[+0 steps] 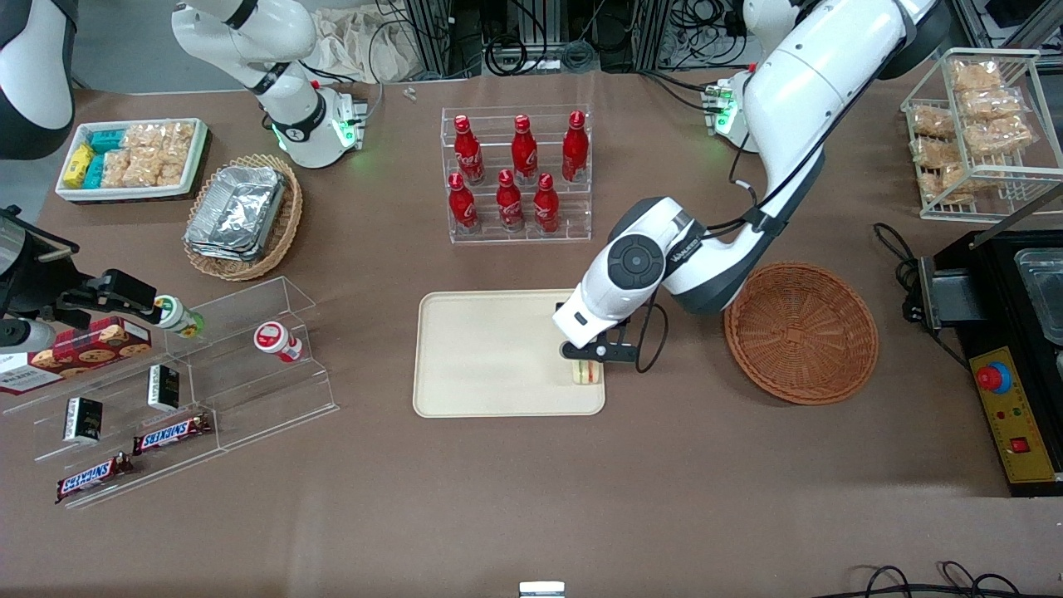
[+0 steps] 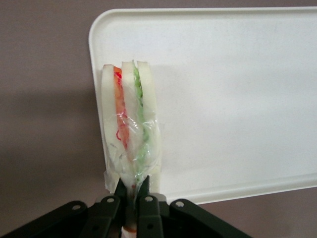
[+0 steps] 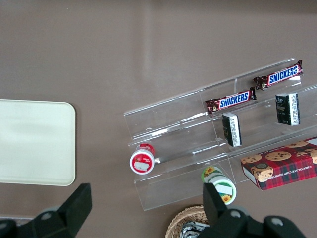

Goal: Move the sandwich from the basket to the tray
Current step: 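Carry the sandwich over the cream tray with the left gripper, then lower the sandwich onto the tray and open the left gripper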

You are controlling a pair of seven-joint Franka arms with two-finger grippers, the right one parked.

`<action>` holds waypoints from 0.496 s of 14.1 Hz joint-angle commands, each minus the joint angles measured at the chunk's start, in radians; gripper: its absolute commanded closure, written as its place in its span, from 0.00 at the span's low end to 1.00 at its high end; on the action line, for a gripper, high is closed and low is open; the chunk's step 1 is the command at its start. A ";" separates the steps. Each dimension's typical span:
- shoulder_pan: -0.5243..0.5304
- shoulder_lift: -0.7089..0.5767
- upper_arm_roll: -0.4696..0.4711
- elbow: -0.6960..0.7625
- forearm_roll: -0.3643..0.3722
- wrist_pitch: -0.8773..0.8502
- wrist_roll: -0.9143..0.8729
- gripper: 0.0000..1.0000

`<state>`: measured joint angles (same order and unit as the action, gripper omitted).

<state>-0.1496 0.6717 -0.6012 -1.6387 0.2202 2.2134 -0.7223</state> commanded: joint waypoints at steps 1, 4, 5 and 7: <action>-0.022 0.041 -0.002 0.034 0.030 0.031 -0.034 1.00; -0.024 0.052 0.000 0.026 0.030 0.052 -0.037 0.95; -0.024 0.057 0.000 0.026 0.030 0.051 -0.046 0.80; -0.024 0.054 0.000 0.026 0.056 0.049 -0.080 0.01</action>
<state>-0.1630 0.7123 -0.6009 -1.6385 0.2308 2.2572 -0.7432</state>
